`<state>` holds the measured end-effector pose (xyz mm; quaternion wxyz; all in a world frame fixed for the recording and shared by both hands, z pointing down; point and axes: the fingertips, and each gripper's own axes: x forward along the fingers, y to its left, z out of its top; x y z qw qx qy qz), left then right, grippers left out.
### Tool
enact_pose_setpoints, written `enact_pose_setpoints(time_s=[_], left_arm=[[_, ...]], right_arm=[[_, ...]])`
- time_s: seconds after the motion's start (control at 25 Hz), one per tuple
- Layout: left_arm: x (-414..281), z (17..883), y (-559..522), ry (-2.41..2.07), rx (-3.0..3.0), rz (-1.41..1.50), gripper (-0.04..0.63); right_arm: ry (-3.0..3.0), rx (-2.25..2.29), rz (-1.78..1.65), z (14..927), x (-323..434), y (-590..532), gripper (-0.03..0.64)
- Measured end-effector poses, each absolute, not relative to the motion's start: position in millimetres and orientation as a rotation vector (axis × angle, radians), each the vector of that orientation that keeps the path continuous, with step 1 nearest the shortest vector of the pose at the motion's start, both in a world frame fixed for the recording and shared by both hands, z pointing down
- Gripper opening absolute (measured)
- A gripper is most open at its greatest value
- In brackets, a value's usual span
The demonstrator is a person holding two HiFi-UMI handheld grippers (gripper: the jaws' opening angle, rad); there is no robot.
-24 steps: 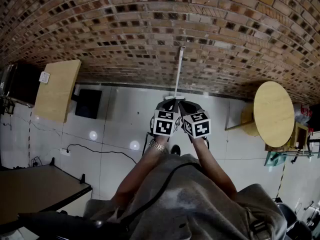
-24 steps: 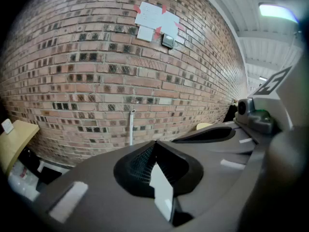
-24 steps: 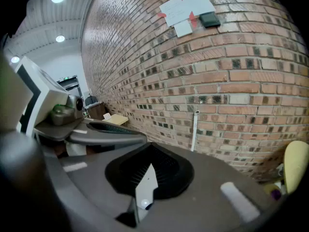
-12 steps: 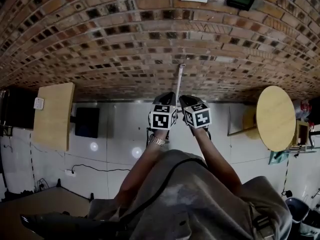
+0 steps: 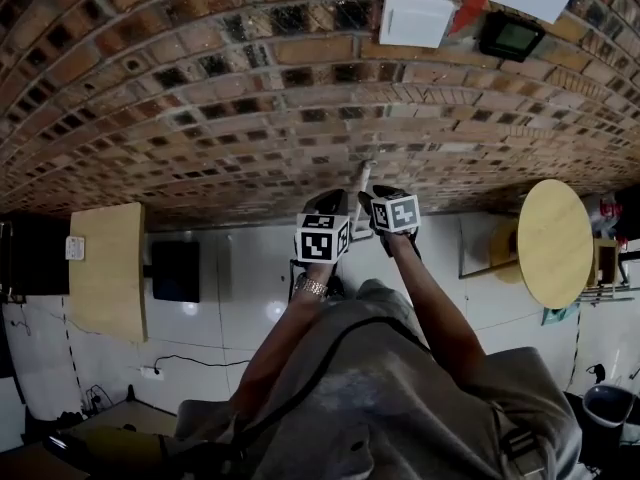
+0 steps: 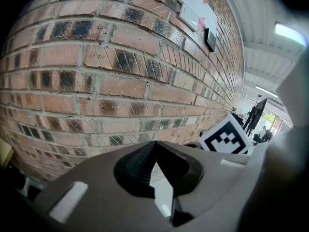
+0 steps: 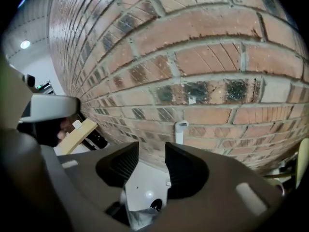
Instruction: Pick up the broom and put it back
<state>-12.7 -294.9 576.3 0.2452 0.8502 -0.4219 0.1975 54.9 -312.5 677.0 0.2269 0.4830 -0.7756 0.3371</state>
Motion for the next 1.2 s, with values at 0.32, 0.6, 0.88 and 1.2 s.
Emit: enact_pose_setpoints(time_s=[0.32,0.6,0.88,1.2], left_arm=[[-22,573,-321,-1.223,2.267,0.545,0.001],[-47,568,-333,-1.335,2.215,0.533,0.001],[-54,567,-340,-1.370,2.203,0.523,0.001],[-35,573,-346,-1.312,2.262,0.551,0.001]], right_arm=[[-1.952,1.254,0.950,763,86,-381,0.175],[-1.871,1.253,0.952,787,85,-403,0.120],[-1.899,1.258,0.858,786,87,-401,0.098],[-2.079,1.183,0.669,708,73,-349,0.098]])
